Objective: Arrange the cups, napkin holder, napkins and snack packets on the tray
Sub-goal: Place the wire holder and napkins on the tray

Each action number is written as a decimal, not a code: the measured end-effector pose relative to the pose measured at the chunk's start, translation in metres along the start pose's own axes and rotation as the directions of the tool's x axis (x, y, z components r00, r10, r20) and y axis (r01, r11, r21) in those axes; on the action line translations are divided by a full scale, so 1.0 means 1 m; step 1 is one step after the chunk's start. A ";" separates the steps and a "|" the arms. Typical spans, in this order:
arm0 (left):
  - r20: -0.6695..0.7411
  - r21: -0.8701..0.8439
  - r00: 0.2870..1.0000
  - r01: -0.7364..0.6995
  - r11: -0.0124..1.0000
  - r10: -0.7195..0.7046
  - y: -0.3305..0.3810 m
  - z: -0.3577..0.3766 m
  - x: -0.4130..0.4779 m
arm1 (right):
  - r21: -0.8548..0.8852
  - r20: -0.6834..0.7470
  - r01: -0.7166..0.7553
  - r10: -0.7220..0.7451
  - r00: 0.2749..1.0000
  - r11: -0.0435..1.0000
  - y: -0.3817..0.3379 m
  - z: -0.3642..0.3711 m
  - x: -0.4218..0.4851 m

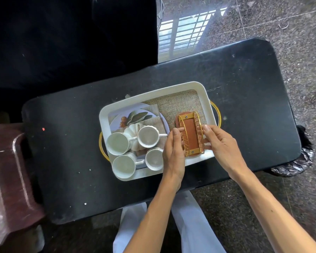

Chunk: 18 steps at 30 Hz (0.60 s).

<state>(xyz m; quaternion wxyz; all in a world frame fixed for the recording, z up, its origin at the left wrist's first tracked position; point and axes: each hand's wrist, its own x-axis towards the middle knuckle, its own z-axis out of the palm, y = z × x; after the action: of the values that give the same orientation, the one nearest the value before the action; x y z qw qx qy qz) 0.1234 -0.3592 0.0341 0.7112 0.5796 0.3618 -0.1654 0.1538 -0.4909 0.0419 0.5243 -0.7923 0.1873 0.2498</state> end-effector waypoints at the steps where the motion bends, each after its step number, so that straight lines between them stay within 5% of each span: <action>1: 0.002 -0.009 1.000 0.006 1.000 -0.006 -0.001 -0.001 0.000 | -0.015 -0.005 0.007 -0.007 1.000 1.000 0.000 0.000 0.000; 12: 0.019 -0.095 1.000 0.018 0.995 -0.017 0.016 -0.018 -0.012 | -0.167 -0.101 0.062 -0.080 0.992 0.984 0.003 0.010 -0.005; 18: -0.010 -0.234 1.000 -0.018 0.972 0.016 0.033 -0.068 -0.037 | -0.310 -0.288 0.064 -0.158 0.945 0.948 -0.016 0.020 -0.016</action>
<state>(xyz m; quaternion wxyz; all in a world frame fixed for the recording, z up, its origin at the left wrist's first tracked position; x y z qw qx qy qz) 0.0978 -0.2927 0.0786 0.7744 0.4955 0.3767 -0.1132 0.1460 -0.4658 0.0561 0.3769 -0.9005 0.1819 0.1177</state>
